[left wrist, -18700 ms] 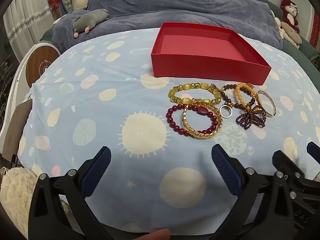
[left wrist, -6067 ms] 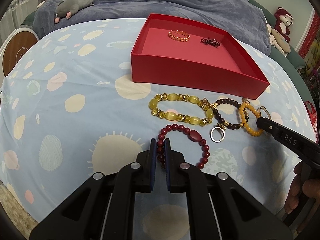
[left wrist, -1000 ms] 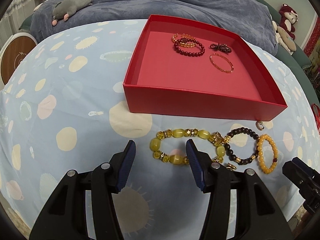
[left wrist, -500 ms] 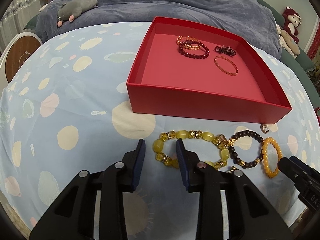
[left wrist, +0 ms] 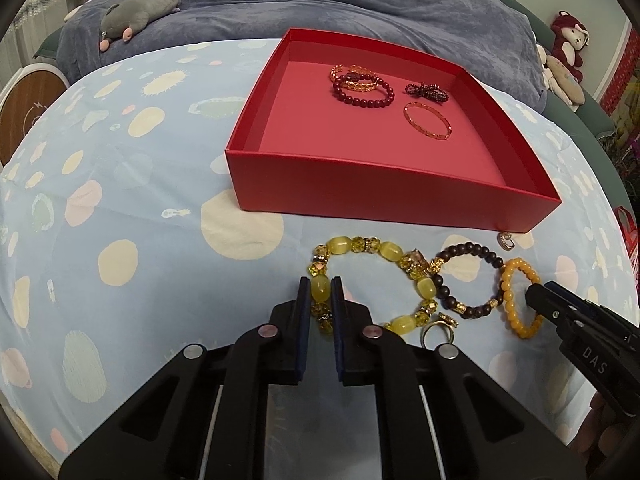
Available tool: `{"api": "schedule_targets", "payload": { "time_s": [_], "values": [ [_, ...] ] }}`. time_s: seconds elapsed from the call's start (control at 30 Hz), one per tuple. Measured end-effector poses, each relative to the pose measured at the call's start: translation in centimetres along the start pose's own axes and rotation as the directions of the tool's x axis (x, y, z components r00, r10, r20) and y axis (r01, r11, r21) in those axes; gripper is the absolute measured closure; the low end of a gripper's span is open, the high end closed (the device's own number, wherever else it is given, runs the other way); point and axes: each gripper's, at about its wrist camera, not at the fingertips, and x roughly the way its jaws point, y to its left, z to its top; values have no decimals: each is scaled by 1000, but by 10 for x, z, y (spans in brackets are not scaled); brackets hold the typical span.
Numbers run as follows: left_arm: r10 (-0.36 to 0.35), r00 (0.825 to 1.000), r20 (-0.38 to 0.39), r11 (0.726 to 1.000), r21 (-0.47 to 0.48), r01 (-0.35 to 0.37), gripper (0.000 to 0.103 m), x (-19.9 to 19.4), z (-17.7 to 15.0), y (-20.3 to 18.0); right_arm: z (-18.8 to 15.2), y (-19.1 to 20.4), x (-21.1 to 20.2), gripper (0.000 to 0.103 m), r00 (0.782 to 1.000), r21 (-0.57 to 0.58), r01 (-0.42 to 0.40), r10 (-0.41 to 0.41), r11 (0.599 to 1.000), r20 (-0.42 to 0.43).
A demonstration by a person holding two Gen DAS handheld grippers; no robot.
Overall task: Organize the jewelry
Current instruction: 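Grasp the yellow bead bracelet with the left tool while the right tool grasps the amber bracelet, then lift both held bead bracelets off the sheet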
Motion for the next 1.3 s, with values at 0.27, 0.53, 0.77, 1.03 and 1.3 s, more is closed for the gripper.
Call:
{"api": "schedule_targets", "payload": {
  "time_s": [0.27,0.53,0.77,1.03,1.3],
  "values": [
    [-13,1000,-21,1000,19,14,93,-16,-25,1,-13,-6,-8,95,999,23,-27,28,999,-18],
    [-33,998,-55,999,24,35,93,-32,-48,4,-40,-5,-23,95,998,21,-53,54,998,-43],
    [-39,997,-59,999,29,41,93,-36,-56,2,-52,2,-29,95,998,-23,-40,39,999,-42],
    [-52,997,-60,998,15,53,93,-42,-55,1,-57,6,-34,95,996,-18,-70,69,997,-47],
    [-80,996,-26,997,6,80,93,-59,-46,1,-52,12,-51,95,995,-19,-101,100,995,-10]
  ]
}}
